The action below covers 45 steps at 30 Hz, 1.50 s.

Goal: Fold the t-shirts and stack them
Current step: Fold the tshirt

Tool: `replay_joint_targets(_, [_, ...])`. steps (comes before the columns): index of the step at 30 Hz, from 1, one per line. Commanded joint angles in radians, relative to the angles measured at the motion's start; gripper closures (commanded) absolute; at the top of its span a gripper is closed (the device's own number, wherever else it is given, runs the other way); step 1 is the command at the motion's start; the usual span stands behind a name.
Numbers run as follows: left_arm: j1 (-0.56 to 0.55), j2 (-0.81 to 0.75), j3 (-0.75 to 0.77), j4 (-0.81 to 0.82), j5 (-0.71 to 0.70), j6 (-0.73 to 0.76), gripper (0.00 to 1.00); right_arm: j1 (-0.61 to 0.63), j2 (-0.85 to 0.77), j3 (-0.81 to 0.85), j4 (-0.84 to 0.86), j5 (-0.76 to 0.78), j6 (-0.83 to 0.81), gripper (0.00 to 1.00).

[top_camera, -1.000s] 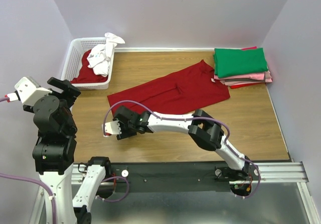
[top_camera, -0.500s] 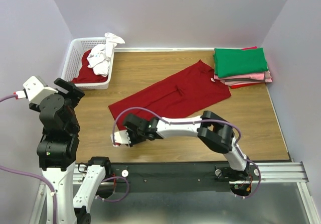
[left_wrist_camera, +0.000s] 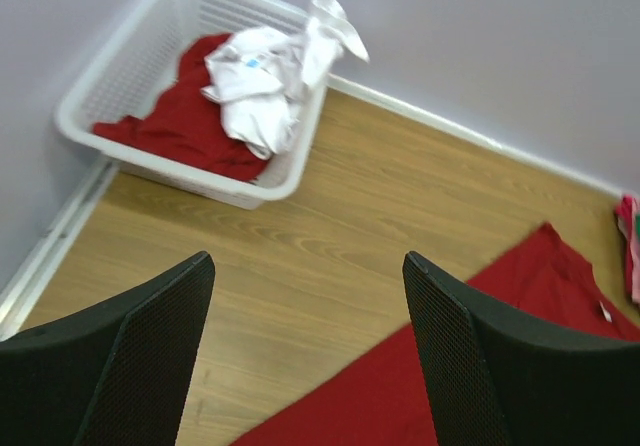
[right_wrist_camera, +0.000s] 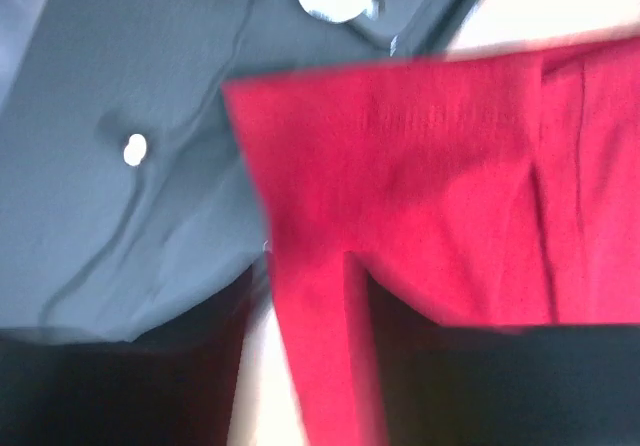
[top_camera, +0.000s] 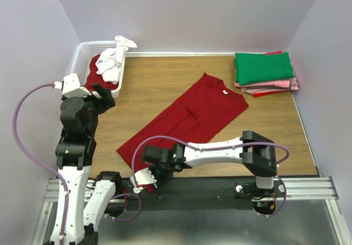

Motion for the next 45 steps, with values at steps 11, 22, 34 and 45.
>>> replay_joint_targets(11, [-0.008,0.39,-0.039,0.435,0.662,0.057,0.2,-0.552,-0.424,-0.033,-0.346,-0.079,-0.17,0.08])
replay_joint_targets(22, [-0.275,1.137,0.378,0.351,0.813,0.247,0.27,-1.416,-0.744,-0.355,0.065,-0.381,0.318,0.0])
replay_joint_targets(34, [-0.395,1.781,1.147,0.039,0.689,0.289,0.27,-1.545,-0.765,-0.43,0.113,-0.457,0.367,0.0])
replay_joint_targets(45, [-0.416,1.915,1.219,0.056,0.785,0.265,0.3,-1.544,-0.75,-0.424,0.115,-0.467,0.367,0.0])
